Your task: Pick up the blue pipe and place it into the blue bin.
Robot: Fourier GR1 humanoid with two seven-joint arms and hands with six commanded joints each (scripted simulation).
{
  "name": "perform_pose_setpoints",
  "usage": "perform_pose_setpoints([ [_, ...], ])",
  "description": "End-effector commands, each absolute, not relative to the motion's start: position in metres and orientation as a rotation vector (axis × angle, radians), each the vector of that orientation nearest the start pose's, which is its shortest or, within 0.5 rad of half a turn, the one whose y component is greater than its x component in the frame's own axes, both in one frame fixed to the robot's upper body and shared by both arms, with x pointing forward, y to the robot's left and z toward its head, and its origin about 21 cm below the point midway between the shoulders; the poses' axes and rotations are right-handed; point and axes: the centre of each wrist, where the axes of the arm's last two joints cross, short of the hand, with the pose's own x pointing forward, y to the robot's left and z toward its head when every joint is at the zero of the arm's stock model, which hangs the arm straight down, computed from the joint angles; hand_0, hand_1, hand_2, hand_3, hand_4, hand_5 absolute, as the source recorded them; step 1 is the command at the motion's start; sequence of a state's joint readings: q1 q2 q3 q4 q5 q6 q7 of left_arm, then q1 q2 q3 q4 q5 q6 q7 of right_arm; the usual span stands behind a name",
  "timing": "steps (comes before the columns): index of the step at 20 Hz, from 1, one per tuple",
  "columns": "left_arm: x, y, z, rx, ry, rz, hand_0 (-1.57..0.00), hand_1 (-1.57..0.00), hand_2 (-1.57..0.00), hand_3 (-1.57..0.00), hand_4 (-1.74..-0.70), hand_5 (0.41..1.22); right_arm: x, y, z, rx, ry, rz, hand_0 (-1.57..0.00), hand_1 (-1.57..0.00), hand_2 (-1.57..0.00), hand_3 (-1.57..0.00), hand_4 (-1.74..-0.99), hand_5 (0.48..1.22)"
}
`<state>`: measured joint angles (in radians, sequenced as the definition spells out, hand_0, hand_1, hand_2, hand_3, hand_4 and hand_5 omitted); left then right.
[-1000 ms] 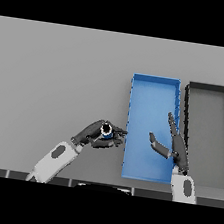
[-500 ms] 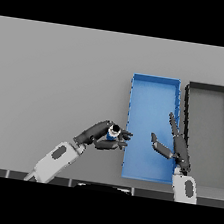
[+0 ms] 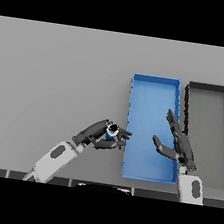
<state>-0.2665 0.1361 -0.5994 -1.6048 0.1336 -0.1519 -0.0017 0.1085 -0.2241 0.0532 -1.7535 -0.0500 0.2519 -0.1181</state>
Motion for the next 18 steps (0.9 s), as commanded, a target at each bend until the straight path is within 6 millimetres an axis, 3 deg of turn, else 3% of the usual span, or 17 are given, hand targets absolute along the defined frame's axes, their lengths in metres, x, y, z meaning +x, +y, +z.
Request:
perform_pose_setpoints([
  [1, 0.252, 0.097, 0.052, -0.628, -1.654, -0.758, -1.57, -1.57, -1.57, -1.44, -1.73, 1.221, 0.221, -0.271, 0.041, 0.184, -1.718, 0.369, 0.0, 0.0, 0.0, 0.0, -1.242, 0.584],
  [6, 0.254, 0.095, 0.05, -0.61, -1.651, -0.778, -1.57, -1.57, -1.57, -1.44, -1.73, 1.221, 0.232, -0.263, 0.103, 0.466, -1.712, 0.558, 0.0, 0.0, 0.0, 0.0, -1.326, 0.507],
  [10, 0.253, 0.09, 0.053, -0.607, -1.651, -0.792, -1.57, -1.57, -1.57, -1.44, -1.73, 1.221, 0.237, -0.238, 0.145, 0.605, -1.702, 0.791, 0.0, 0.0, 0.0, 0.0, -1.34, 0.499],
  [17, 0.254, 0.091, 0.054, -0.608, -1.657, -0.803, -1.57, -1.57, -1.57, -1.44, -1.73, 1.221, 0.251, -0.191, 0.17, 0.69, -1.683, 1.036, 0.0, 0.0, 0.0, 0.0, -1.307, 0.497],
  [18, 0.254, 0.092, 0.053, -0.633, -1.664, -0.796, -1.57, -1.57, -1.57, -1.47, -1.67, 1.221, 0.252, -0.187, 0.17, 0.691, -1.678, 1.061, 0.0, 0.0, 0.0, 0.0, -1.288, 0.502],
])
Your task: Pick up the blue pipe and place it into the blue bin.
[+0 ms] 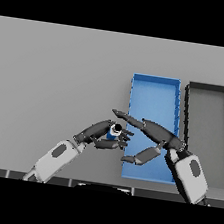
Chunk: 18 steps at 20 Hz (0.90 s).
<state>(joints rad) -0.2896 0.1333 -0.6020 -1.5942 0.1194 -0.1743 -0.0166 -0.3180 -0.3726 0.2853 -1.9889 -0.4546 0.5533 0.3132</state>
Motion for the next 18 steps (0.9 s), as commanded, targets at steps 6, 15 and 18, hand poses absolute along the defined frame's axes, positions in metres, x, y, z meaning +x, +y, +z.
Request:
perform_pose_setpoints([
  [6, 0.258, 0.095, 0.049, -0.651, -1.67, -0.815, -1.57, -1.57, -1.57, -1.54, -1.51, 1.221, 0.267, -0.143, 0.174, 0.712, -1.634, 1.143, 0.0, 0.0, 0.0, 0.0, -1.218, 0.509],
  [15, 0.256, 0.095, 0.054, -0.517, -1.652, -0.906, -1.57, -1.54, -1.57, -1.21, -1.67, 1.221, 0.285, -0.108, 0.182, 0.795, -1.594, 1.251, -0.87, -0.88, -0.88, -0.77, -1.486, 0.516],
  [18, 0.254, 0.095, 0.05, -0.607, -1.67, -0.85, -1.57, -1.56, -1.57, -1.39, -1.7, 1.221, 0.281, -0.102, 0.179, 0.873, -1.595, 1.202, -1.21, -1.22, -1.22, -1.13, -1.474, 0.755],
])
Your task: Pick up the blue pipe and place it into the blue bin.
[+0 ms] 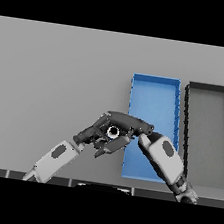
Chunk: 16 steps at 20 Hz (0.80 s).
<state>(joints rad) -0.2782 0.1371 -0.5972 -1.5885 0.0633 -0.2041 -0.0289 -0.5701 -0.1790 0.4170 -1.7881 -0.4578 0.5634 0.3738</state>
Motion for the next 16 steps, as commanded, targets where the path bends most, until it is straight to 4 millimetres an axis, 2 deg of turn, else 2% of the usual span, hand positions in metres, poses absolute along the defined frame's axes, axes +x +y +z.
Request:
perform_pose_setpoints([
  [1, 0.253, 0.097, 0.049, -0.625, -1.665, -0.837, -1.57, -1.56, -1.57, -1.42, -1.71, 1.221, 0.281, -0.101, 0.177, 0.891, -1.616, 1.193, -1.28, -1.29, -1.29, -1.22, -1.457, 0.848],
  [3, 0.254, 0.094, 0.049, -0.635, -1.66, -0.817, -1.57, -1.56, -1.57, -1.48, -1.72, 1.221, 0.282, -0.104, 0.179, 0.861, -1.644, 1.229, -1.39, -1.39, -1.39, -1.34, -1.438, 0.982],
  [5, 0.258, 0.093, 0.053, -0.609, -1.677, -0.843, -1.57, -1.57, -1.57, -1.51, -1.73, 1.221, 0.278, -0.103, 0.18, 0.864, -1.669, 1.262, -1.45, -1.45, -1.46, -1.43, -1.436, 1.068],
  [9, 0.258, 0.094, 0.056, -0.613, -1.653, -0.848, -1.57, -1.57, -1.57, -1.55, -1.73, 1.221, 0.279, -0.101, 0.178, 0.915, -1.653, 1.231, -1.52, -1.52, -1.52, -1.51, -1.47, 1.158],
  [10, 0.259, 0.094, 0.056, -0.62, -1.67, -0.844, -1.57, -1.57, -1.57, -1.44, -1.72, 1.221, 0.279, -0.1, 0.18, 0.919, -1.652, 1.225, -1.53, -1.53, -1.53, -1.52, -1.475, 1.171],
  [11, 0.259, 0.095, 0.057, -0.609, -1.675, -0.857, -1.57, -1.51, -1.46, -1.47, -1.66, 1.221, 0.279, -0.1, 0.179, 0.922, -1.67, 1.211, -1.54, -1.54, -1.54, -1.53, -1.478, 1.181],
  [13, 0.258, 0.099, 0.055, -0.577, -1.682, -0.908, -1.05, -0.99, -0.95, -0.96, -1.43, 1.221, 0.277, -0.102, 0.182, 0.914, -1.68, 1.209, -1.55, -1.55, -1.55, -1.55, -1.483, 1.195],
  [14, 0.259, 0.1, 0.056, -0.577, -1.654, -0.927, -0.84, -0.79, -0.76, -0.77, -1.32, 1.221, 0.275, -0.106, 0.181, 0.912, -1.685, 1.209, -1.56, -1.56, -1.56, -1.55, -1.484, 1.201],
  [16, 0.258, 0.097, 0.053, -0.561, -1.672, -0.988, -0.53, -0.51, -0.49, -0.49, -1.14, 1.221, 0.27, -0.102, 0.181, 0.902, -1.673, 1.21, -1.56, -1.56, -1.56, -1.56, -1.486, 1.208],
])
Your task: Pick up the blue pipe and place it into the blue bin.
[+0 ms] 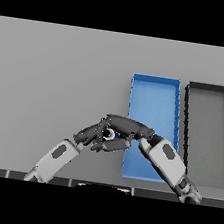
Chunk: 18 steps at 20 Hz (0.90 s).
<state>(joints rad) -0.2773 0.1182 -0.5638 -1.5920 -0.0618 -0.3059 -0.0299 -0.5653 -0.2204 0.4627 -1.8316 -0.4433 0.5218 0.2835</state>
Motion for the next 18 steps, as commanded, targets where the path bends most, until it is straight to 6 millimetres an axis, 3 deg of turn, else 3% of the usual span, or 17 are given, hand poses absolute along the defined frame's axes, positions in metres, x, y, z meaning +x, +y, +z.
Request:
perform_pose_setpoints([
  [1, 0.26, 0.098, 0.053, -0.52, -1.679, -1.012, -0.43, -0.41, -0.39, -0.39, -1.07, 1.15, 0.272, -0.102, 0.182, 0.883, -1.673, 1.202, -1.56, -1.56, -1.56, -1.56, -1.487, 1.211],
  [4, 0.259, 0.097, 0.05, -0.47, -1.673, -1.011, -0.22, -0.21, -0.2, -0.2, -0.92, 0.899, 0.272, -0.101, 0.181, 0.863, -1.67, 1.213, -1.57, -1.57, -1.57, -1.57, -1.488, 1.216],
  [8, 0.259, 0.103, 0.049, -0.503, -1.662, -0.943, -0.09, -0.08, -0.08, -0.08, -0.87, 0.697, 0.273, -0.104, 0.18, 0.841, -1.681, 1.209, -1.57, -1.57, -1.57, -1.57, -1.487, 1.219],
  [13, 0.26, 0.105, 0.047, -0.479, -1.566, -0.901, -0.03, -0.03, -0.03, -0.03, -0.9, 0.609, 0.277, -0.101, 0.179, 0.912, -1.635, 1.122, -1.57, -1.57, -1.57, -1.57, -1.489, 1.22],
  [18, 0.255, 0.103, 0.047, -0.501, -1.555, -0.892, -0.01, -0.01, -0.01, -0.01, -0.92, 0.515, 0.28, -0.105, 0.221, 1.058, -1.527, 0.972, -1.57, -1.57, -1.57, -1.57, -1.49, 1.221],
])
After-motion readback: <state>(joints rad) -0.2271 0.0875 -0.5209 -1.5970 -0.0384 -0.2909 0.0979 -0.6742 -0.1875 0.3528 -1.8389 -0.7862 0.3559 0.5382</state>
